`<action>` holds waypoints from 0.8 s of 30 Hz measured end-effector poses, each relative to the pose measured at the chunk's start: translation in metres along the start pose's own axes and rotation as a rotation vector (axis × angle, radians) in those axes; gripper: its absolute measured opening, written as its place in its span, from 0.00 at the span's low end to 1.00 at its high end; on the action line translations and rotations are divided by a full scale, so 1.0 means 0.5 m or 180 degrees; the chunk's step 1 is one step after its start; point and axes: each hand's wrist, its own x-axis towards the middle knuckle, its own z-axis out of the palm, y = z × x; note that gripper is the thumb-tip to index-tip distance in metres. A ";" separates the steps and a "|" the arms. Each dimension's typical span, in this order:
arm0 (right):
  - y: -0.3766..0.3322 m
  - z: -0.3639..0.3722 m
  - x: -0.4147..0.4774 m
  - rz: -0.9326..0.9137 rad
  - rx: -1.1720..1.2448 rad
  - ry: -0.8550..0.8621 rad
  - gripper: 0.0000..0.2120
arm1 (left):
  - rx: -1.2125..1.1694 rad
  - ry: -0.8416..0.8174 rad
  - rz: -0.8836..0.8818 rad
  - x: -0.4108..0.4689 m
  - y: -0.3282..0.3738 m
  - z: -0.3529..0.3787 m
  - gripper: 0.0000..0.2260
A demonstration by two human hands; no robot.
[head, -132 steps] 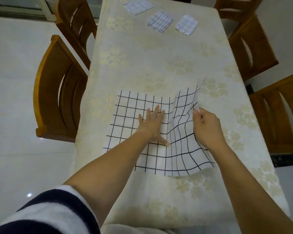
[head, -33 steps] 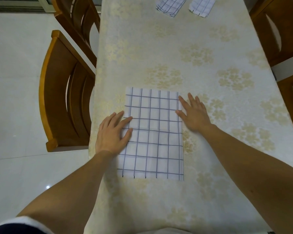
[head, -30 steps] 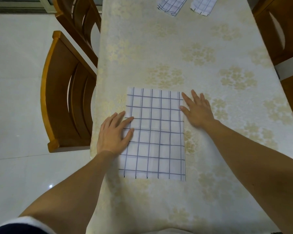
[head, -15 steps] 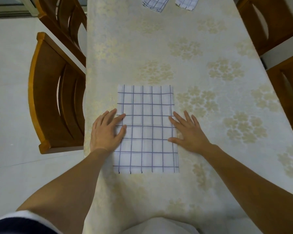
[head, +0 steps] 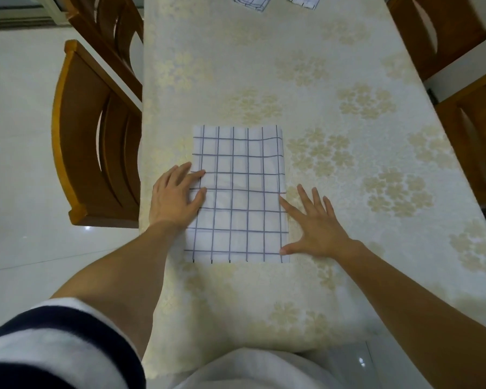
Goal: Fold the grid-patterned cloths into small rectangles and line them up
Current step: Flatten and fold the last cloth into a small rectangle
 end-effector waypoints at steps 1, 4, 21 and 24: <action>-0.004 0.001 -0.009 -0.0002 0.0064 0.0021 0.54 | -0.0137 0.0006 -0.0039 0.002 0.005 -0.002 0.22; -0.031 0.005 -0.036 0.0250 0.0815 0.0765 0.37 | -0.0837 0.0401 -0.0331 0.011 0.047 -0.014 0.19; -0.064 -0.004 -0.011 0.1120 0.2282 0.0699 0.08 | 0.1758 -0.1611 0.2673 0.159 0.394 0.024 0.13; -0.020 -0.023 -0.033 0.0851 0.2322 0.0402 0.08 | 0.1817 -0.1635 0.2782 0.175 0.403 0.014 0.10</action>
